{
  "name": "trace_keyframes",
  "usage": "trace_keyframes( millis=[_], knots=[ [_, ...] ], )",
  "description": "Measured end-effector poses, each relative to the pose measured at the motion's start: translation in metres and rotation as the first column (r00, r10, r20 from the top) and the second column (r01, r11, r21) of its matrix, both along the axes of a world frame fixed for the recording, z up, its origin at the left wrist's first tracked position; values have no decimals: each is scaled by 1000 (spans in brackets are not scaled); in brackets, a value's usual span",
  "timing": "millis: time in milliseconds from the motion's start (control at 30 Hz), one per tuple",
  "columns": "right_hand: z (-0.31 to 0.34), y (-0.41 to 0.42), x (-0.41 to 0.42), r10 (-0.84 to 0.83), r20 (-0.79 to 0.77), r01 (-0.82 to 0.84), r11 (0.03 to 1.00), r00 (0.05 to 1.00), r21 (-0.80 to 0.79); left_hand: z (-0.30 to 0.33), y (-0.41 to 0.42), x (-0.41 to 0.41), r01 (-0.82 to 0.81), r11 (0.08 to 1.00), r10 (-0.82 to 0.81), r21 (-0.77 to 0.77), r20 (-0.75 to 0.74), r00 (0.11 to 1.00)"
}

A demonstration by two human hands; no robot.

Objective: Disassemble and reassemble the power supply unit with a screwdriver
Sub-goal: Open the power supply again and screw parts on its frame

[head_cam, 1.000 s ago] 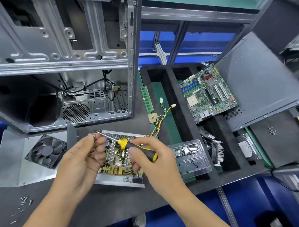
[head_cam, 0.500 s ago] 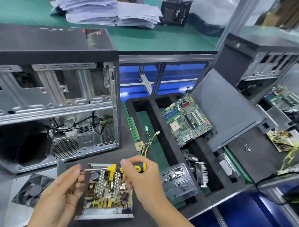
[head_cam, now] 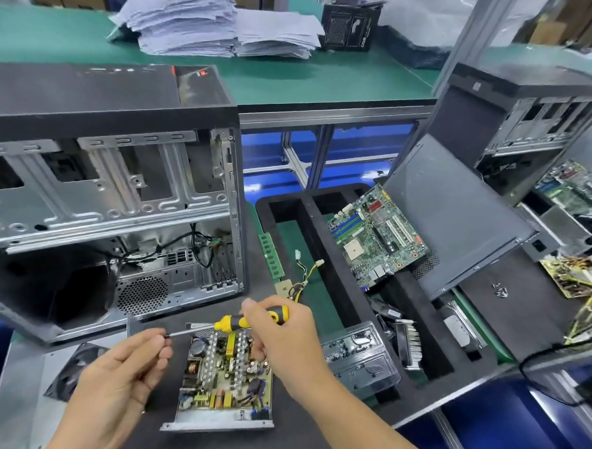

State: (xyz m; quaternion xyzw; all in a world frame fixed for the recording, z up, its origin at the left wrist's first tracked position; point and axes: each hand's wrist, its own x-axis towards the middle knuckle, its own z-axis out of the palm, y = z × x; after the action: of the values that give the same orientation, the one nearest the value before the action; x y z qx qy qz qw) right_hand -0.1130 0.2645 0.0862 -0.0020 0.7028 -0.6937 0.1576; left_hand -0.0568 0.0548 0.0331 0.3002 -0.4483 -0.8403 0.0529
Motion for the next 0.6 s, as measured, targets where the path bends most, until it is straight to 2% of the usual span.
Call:
trace_keyframes(
  millis=[233,333,467,600],
  knots=[
    [-3,8,-16,-45,103,36,996,994,86,2,7,2,76,989,-73,-131,23,997],
    [-8,7,-21,-75,221,78,997,972,-3,3,12,4,108,974,-107,-199,18,994],
    [-15,2,-21,-33,383,114,975,923,-191,3,19,4,133,961,-140,-241,-11,990],
    [-21,-1,-18,-45,428,144,969,903,-201,4,21,5,127,966,-136,-225,-23,990]
  ],
)
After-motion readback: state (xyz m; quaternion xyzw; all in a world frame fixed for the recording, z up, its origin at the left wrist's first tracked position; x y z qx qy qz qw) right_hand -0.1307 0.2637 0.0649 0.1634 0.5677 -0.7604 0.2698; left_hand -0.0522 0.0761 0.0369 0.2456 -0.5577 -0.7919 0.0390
